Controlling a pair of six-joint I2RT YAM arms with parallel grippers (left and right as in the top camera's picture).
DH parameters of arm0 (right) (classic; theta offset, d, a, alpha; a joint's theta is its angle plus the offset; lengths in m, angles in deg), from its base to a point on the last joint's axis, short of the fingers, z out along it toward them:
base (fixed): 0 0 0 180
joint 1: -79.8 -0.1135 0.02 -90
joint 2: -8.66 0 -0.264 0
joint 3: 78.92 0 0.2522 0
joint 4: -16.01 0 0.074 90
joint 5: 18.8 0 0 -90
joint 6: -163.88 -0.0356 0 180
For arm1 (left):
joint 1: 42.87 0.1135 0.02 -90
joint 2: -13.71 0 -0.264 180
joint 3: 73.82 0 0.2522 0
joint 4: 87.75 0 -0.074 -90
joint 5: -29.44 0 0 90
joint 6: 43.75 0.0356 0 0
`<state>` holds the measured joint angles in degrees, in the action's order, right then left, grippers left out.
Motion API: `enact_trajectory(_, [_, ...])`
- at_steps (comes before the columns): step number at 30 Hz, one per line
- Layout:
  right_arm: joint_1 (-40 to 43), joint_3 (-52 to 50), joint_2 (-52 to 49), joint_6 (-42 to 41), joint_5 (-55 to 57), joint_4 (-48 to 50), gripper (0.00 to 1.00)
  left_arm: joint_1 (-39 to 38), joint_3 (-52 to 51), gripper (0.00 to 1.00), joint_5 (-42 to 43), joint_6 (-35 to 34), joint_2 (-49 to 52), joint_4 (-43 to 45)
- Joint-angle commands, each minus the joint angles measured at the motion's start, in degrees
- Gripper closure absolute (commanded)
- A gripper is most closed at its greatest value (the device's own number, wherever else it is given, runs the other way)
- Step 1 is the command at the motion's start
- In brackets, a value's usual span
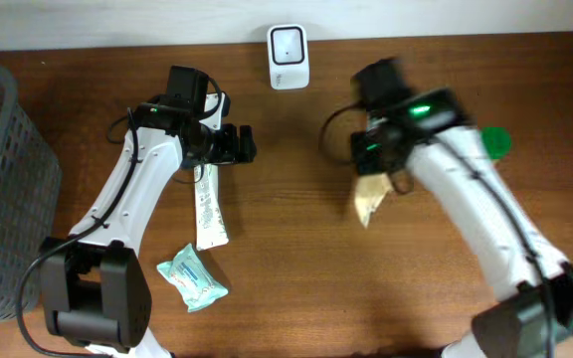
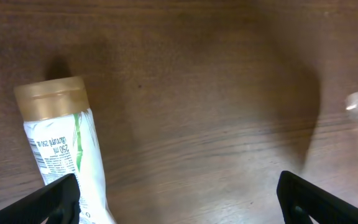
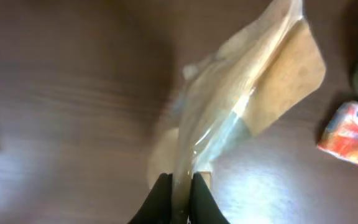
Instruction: Scan the item barcode
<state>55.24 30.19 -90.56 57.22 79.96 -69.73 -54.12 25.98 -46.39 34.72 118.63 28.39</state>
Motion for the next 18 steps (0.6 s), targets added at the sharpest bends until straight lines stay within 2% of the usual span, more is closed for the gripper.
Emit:
enact_trajectory(1, [-10.01, 0.46, -8.31, -6.23, 12.90, 0.94, 0.96, 0.17, 0.26, 0.01, -2.38, 0.52, 0.13, 0.13])
enact_trajectory(3, [-12.83, 0.46, -14.10, -6.12, 7.34, 4.15, 0.61, 0.24, 0.26, 0.01, -5.46, 0.52, 0.13, -0.11])
enact_trajectory(4, [-13.31, 0.46, -15.10, -5.60, 1.66, 6.34, 0.53, 0.68, 0.26, 0.01, -6.58, 0.52, 0.13, -0.09])
enact_trajectory(6, [-12.98, 0.46, -15.04, 0.33, -11.50, 11.78, 0.51, 2.82, 0.26, 0.01, -6.56, 0.52, 0.13, -0.11])
enact_trajectory(8, [-10.54, 0.81, -14.91, 0.48, -17.55, 12.46, 0.51, 6.56, 0.26, 0.01, -6.56, 0.52, 0.13, -0.44])
enact_trajectory(9, [-8.76, 1.01, -14.91, 3.39, -24.37, 12.70, 0.51, 8.70, 0.26, 0.01, -6.54, 0.52, 0.13, -0.61])
enact_trajectory(10, [-7.54, 1.01, -14.91, 5.68, -29.90, 12.94, 0.43, 10.21, 0.26, 0.01, -6.54, 0.52, 0.13, -0.76])
enact_trajectory(11, [-6.08, 1.01, -14.91, 7.50, -35.15, 12.76, 0.41, 11.21, 0.26, 0.01, -6.54, 0.52, 0.13, -1.01])
enact_trajectory(13, [-4.17, 1.01, -14.91, 7.45, -38.34, 11.47, 0.36, 11.47, 0.26, 0.01, -6.54, 0.52, 0.15, -1.42])
enact_trajectory(14, [-3.63, 0.98, -14.91, 7.43, -37.97, 10.47, 0.36, 11.41, 0.26, 0.01, -6.54, 0.52, 0.20, -1.42])
enact_trajectory(16, [-2.38, 0.98, -14.95, 2.86, -25.07, 8.68, 0.46, 11.23, 0.24, 0.01, -6.21, 0.48, 0.31, -1.86])
enact_trajectory(17, [-2.38, 0.57, -15.04, 0.61, -18.12, 8.55, 0.65, 10.49, -0.02, 0.00, -5.57, 0.50, 0.55, -2.03])
enact_trajectory(18, [-2.43, -0.76, -15.63, -0.39, -15.93, 8.59, 0.83, 8.98, -0.98, 0.02, -5.01, 0.50, 1.16, -1.53])
